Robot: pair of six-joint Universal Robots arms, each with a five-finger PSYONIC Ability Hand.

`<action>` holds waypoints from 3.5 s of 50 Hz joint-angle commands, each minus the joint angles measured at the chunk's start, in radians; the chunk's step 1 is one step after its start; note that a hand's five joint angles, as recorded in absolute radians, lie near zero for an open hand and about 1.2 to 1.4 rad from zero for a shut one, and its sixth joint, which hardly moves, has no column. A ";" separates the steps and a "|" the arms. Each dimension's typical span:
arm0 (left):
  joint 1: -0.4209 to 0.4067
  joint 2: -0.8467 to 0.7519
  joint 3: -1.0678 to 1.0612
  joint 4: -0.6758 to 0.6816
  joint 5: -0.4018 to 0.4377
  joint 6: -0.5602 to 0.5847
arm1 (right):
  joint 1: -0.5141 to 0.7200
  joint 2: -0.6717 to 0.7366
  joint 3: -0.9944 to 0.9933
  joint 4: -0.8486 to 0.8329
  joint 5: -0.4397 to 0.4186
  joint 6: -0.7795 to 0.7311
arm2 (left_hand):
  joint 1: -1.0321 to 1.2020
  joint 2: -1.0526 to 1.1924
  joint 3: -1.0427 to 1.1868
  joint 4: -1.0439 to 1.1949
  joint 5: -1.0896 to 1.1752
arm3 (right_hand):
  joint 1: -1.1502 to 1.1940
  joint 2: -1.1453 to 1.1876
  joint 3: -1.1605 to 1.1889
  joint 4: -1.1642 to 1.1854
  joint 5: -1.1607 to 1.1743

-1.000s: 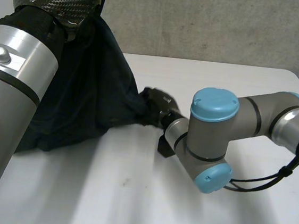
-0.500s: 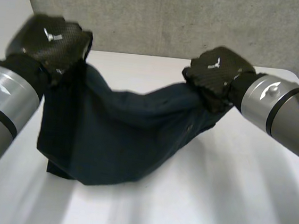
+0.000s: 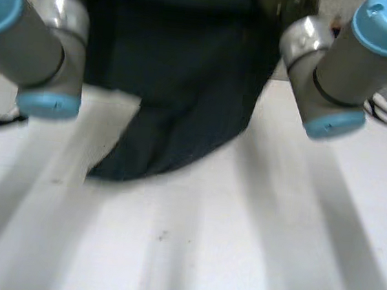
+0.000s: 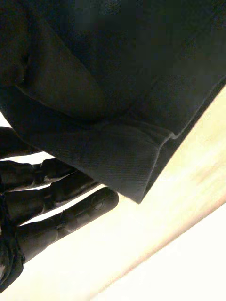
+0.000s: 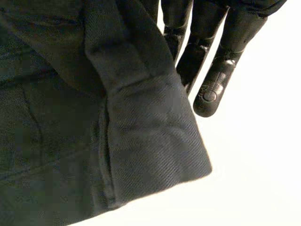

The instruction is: Fold the shorts.

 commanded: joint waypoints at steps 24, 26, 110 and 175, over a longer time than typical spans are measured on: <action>-0.084 -0.147 -0.466 0.117 0.028 -0.060 | 0.002 0.057 0.401 0.064 -0.016 0.049 | 0.259 0.197 0.202 0.189 0.235 | 0.413 0.218 0.217 0.203 0.247; -0.088 -0.162 -0.469 0.056 0.016 -0.062 | 0.000 0.109 0.421 0.107 -0.011 0.046 | 0.259 0.197 0.202 0.189 0.235 | 0.413 0.218 0.217 0.203 0.247; 0.070 -0.466 0.051 -0.360 0.453 -0.275 | -0.161 -0.435 1.418 0.051 -0.143 0.029 | -0.419 -0.481 -0.476 -0.488 -0.443 | 0.413 0.218 0.217 0.203 0.247; 0.039 -0.299 -0.171 -0.362 0.181 -0.063 | -0.159 -0.421 1.422 0.048 -0.142 0.029 | -0.578 -0.640 -0.635 -0.647 -0.601 | 0.413 0.218 0.217 0.203 0.247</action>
